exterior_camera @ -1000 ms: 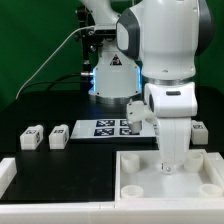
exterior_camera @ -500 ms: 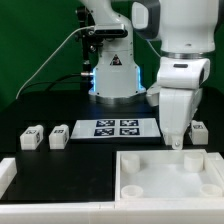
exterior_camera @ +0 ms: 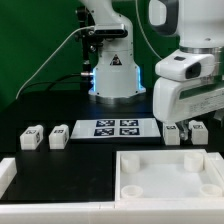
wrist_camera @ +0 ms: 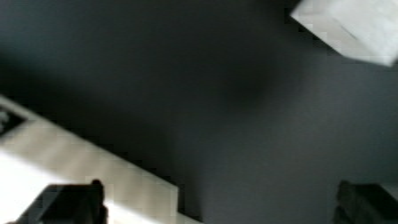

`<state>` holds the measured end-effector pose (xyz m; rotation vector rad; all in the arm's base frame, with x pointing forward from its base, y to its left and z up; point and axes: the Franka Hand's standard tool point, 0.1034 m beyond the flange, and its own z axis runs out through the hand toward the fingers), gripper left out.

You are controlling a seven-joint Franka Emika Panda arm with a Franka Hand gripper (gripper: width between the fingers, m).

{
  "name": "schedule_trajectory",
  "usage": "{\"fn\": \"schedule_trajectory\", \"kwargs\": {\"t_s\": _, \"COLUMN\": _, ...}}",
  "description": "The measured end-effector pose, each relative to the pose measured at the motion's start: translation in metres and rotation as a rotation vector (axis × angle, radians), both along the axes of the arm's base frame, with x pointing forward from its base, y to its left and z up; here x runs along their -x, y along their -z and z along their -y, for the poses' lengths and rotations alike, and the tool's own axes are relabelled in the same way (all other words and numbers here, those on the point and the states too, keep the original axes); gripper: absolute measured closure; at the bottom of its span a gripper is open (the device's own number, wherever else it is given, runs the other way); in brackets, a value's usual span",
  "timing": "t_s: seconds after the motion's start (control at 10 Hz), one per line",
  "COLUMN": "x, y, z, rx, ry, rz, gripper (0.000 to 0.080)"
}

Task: Assemble one leg

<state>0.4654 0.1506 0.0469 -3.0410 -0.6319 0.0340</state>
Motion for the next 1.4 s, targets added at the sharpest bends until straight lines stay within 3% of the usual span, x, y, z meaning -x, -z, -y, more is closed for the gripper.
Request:
{"fn": "schedule_trajectory", "kwargs": {"t_s": 0.3, "x": 0.009, "y": 0.002, "z": -0.015, "rx": -0.010, "ry": 0.339, "rz": -0.040, "gripper": 0.0150}}
{"fn": "schedule_trajectory", "kwargs": {"t_s": 0.6, "x": 0.015, "y": 0.000, "z": -0.015, "rx": -0.010, "ry": 0.402, "rz": -0.119, "gripper": 0.0150}}
{"fn": "schedule_trajectory", "kwargs": {"t_s": 0.8, "x": 0.027, "y": 0.001, "z": -0.015, "rx": 0.056, "ry": 0.390, "rz": -0.305, "gripper": 0.0150}}
{"fn": "schedule_trajectory", "kwargs": {"t_s": 0.9, "x": 0.021, "y": 0.001, "z": -0.017, "rx": 0.071, "ry": 0.388, "rz": -0.359, "gripper": 0.0150}}
{"fn": "schedule_trajectory", "kwargs": {"t_s": 1.2, "x": 0.029, "y": -0.004, "z": -0.019, "rx": 0.142, "ry": 0.334, "rz": -0.581, "gripper": 0.0150}}
{"fn": "schedule_trajectory", "kwargs": {"t_s": 1.4, "x": 0.028, "y": 0.001, "z": -0.018, "rx": 0.175, "ry": 0.328, "rz": -0.699, "gripper": 0.0150}}
